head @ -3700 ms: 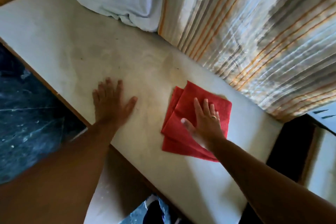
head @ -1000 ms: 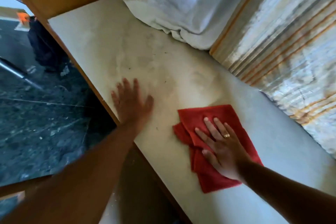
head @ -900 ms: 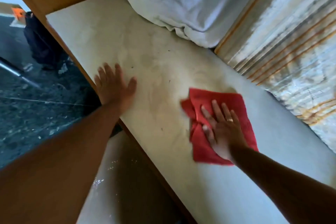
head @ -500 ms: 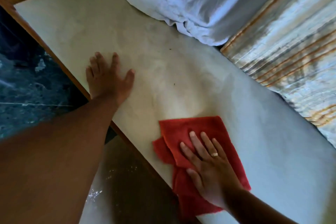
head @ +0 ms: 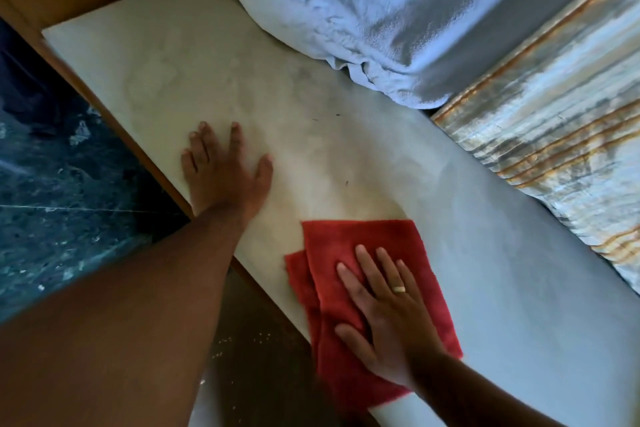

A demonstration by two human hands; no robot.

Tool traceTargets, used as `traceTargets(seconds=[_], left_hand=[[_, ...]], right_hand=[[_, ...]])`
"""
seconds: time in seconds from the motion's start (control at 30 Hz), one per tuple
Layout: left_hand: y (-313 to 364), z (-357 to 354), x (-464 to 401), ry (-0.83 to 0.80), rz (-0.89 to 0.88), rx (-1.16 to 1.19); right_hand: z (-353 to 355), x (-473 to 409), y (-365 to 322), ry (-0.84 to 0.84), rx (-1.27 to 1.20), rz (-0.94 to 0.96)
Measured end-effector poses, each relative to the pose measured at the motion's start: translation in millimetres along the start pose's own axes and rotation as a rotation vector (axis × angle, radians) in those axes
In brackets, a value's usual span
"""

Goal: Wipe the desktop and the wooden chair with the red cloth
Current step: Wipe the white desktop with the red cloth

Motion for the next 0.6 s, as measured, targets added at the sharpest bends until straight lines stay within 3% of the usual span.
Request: traceTargets(seconds=[0.07,0.13,0.23,0.37,0.43,0.53,0.6], left_hand=[[0,1,-1,0.000,0.003,0.012],[1,2,-3,0.009,-0.004,0.023],[0,1,-2,-0.003,0.003,0.017],[1,5,3,0.008,-0.007,0.031],[2,5,3,0.016,-0.013,0.039],[1,4,-1,0.014,-0.008,0.046],[0,3,-4,0.022,-0.006,0.049]], right_hand=[[2,-11,43,0.015,0.019,-0.037],[17,-56,84,0.051,0.014,-0.203],[33,-133,82,0.044,0.007,-0.373],[27,-111,31,0.088,0.000,-0.076],[23,-82,53,0.055,-0.015,0.011],[27,-105,116,0.040,0.008,-0.221],[32,-139,122,0.039,-0.004,-0.403]])
Point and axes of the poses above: each hand's wrist, its own x-axis away from the middle knuckle, its own z-axis out of the back of the hand, y = z × x, the point moved 5 cm from there along -x, towards the middle knuckle, and after that the axes turned 12 degrees about x, right-handed, at the moved point
